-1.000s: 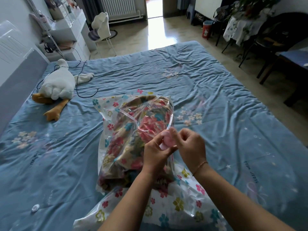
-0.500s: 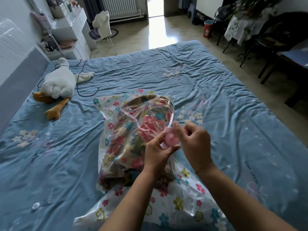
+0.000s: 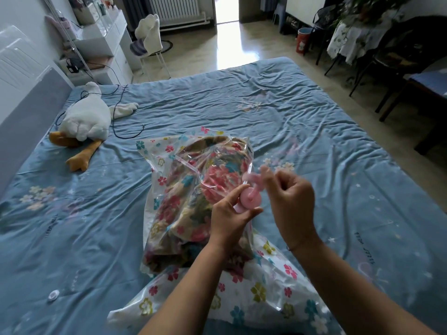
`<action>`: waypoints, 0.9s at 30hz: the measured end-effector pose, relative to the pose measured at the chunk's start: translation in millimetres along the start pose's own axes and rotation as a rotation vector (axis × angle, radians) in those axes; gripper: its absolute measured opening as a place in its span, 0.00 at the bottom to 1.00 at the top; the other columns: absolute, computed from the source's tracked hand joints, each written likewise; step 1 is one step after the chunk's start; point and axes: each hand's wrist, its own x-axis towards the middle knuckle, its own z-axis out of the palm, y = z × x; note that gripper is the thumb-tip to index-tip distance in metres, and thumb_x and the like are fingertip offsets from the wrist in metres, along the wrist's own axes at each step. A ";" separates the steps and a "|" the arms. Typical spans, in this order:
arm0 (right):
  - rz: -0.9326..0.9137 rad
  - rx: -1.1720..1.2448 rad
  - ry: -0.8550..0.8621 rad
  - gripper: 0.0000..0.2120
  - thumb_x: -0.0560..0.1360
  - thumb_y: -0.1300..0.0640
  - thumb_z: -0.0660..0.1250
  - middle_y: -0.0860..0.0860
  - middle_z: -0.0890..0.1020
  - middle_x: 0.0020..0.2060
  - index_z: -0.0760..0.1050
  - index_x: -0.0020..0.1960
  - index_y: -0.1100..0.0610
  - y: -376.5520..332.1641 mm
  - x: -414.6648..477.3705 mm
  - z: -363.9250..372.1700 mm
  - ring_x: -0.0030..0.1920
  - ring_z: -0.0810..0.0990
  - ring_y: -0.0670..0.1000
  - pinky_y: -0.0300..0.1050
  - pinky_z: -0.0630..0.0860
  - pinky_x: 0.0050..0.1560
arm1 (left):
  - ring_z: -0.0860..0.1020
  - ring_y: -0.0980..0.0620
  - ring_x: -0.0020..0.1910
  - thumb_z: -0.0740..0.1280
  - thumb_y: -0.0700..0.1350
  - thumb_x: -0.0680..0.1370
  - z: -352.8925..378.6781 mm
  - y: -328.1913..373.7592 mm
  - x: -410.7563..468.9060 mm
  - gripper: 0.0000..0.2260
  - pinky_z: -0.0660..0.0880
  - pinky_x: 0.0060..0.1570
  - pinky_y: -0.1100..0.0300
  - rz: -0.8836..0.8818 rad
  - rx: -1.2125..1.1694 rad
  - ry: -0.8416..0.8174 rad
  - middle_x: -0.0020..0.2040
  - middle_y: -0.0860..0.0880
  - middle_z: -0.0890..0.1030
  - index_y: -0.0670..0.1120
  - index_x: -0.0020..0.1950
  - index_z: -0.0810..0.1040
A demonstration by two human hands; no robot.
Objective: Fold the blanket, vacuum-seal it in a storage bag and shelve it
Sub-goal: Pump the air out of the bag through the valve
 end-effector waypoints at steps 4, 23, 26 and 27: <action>-0.189 0.204 0.101 0.24 0.77 0.50 0.66 0.53 0.71 0.22 0.62 0.29 0.61 -34.1 10.6 -4.8 0.24 0.72 0.46 0.40 0.67 0.26 | 0.80 0.56 0.58 0.78 0.53 0.64 -0.6 -4.0 1.8 0.30 0.77 0.60 0.49 -0.012 0.013 0.013 0.58 0.52 0.83 0.49 0.64 0.78; 0.081 -0.223 -0.126 0.29 0.70 0.29 0.60 0.46 0.67 0.21 0.60 0.27 0.52 32.2 -4.3 8.3 0.25 0.66 0.45 0.45 0.66 0.29 | 0.81 0.59 0.56 0.79 0.50 0.65 0.8 -3.8 -1.6 0.25 0.78 0.59 0.54 0.003 0.023 -0.002 0.55 0.56 0.83 0.55 0.61 0.79; 0.076 -0.194 -0.120 0.31 0.71 0.32 0.62 0.52 0.73 0.22 0.62 0.27 0.57 25.9 0.7 6.3 0.25 0.70 0.51 0.52 0.70 0.29 | 0.81 0.59 0.56 0.77 0.54 0.64 -0.7 0.5 -0.8 0.27 0.78 0.58 0.55 0.007 0.015 -0.006 0.56 0.55 0.83 0.55 0.62 0.78; 0.034 -0.089 -0.074 0.30 0.72 0.36 0.64 0.57 0.78 0.24 0.63 0.27 0.59 10.1 5.1 4.8 0.26 0.74 0.54 0.53 0.71 0.29 | 0.80 0.58 0.57 0.77 0.55 0.64 -1.1 0.1 0.8 0.29 0.78 0.59 0.53 0.009 0.012 -0.002 0.57 0.54 0.83 0.53 0.63 0.78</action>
